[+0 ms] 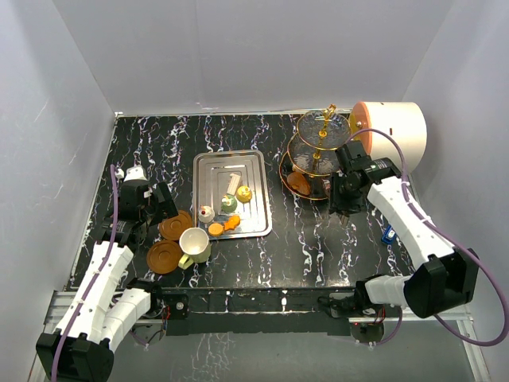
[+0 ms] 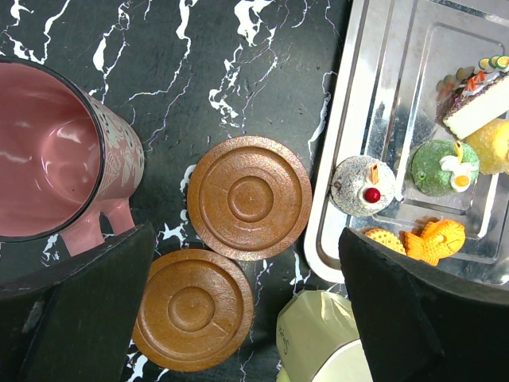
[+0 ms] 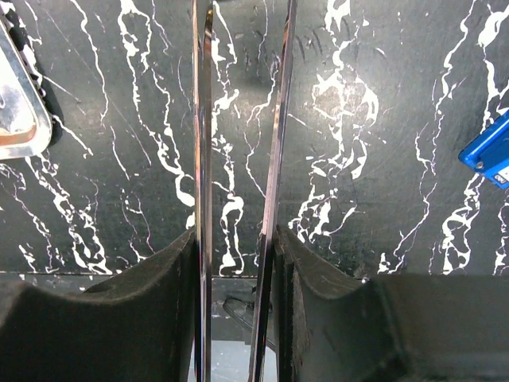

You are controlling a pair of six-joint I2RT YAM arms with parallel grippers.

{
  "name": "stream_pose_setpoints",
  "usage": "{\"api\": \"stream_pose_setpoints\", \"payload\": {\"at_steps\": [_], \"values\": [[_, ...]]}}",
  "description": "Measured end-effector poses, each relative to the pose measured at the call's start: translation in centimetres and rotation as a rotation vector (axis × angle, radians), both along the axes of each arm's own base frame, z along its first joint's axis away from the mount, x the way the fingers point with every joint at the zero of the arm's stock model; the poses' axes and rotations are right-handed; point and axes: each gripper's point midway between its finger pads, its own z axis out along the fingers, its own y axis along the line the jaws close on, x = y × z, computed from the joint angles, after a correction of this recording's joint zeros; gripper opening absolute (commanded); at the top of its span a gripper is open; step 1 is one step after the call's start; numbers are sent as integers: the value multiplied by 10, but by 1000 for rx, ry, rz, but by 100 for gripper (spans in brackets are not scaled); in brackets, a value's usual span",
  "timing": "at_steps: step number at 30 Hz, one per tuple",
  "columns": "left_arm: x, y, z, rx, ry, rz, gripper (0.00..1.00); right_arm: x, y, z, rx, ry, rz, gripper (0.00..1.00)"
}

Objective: Serve the afternoon tea
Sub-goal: Place the desert on the desert table.

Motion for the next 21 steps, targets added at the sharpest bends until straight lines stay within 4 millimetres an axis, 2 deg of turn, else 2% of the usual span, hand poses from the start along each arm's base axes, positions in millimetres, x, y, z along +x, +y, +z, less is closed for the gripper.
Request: {"api": "stream_pose_setpoints", "payload": {"at_steps": [9,13,21], "values": [[0,0,0,0,0,1,99,19,-4,-15,-15,13,7,31],[0,0,0,0,0,1,99,26,-3,-17,-12,0,13,35],[0,0,0,0,0,1,99,31,-5,-21,-13,-4,19,40]]}}
